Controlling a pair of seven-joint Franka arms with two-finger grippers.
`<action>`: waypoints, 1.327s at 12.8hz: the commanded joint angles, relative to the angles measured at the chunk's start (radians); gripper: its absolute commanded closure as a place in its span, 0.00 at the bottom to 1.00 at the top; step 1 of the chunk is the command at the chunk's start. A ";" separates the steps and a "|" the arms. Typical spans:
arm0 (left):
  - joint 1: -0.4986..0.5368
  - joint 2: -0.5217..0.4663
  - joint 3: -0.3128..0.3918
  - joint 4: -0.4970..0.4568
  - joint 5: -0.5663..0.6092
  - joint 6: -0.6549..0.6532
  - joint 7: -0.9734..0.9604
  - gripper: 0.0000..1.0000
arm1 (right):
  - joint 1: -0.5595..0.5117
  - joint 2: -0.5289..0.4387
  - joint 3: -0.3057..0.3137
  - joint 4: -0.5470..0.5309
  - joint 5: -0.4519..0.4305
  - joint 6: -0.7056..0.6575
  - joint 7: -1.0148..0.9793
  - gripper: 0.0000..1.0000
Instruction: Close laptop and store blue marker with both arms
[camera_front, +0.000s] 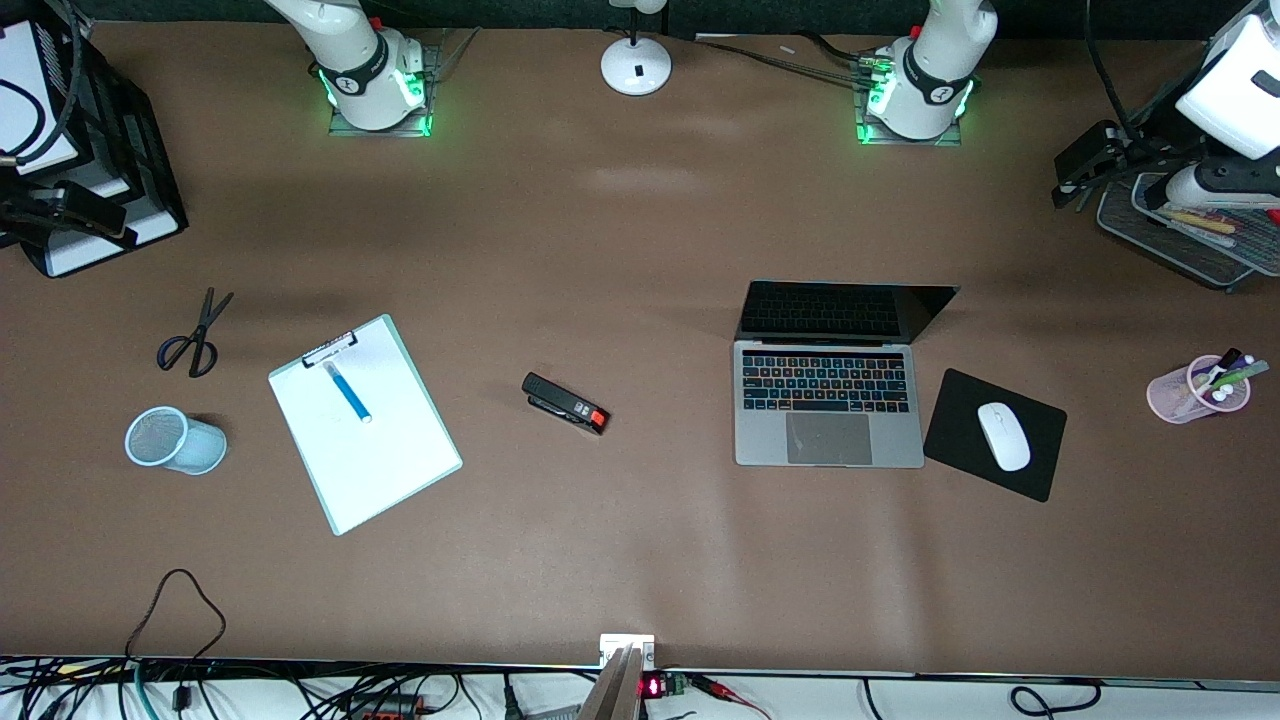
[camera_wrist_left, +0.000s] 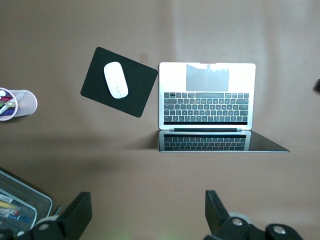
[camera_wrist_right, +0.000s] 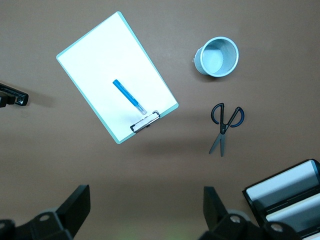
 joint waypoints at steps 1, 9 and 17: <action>0.007 0.017 -0.003 0.035 -0.003 -0.023 0.015 0.00 | -0.008 -0.016 0.008 0.000 -0.015 0.001 0.010 0.00; 0.004 0.023 -0.017 0.012 -0.006 -0.049 0.003 0.00 | -0.008 -0.008 0.010 0.000 -0.015 0.015 0.012 0.00; 0.001 -0.025 -0.135 -0.275 -0.021 0.144 -0.175 0.00 | 0.001 0.095 0.011 0.000 0.000 0.149 0.013 0.00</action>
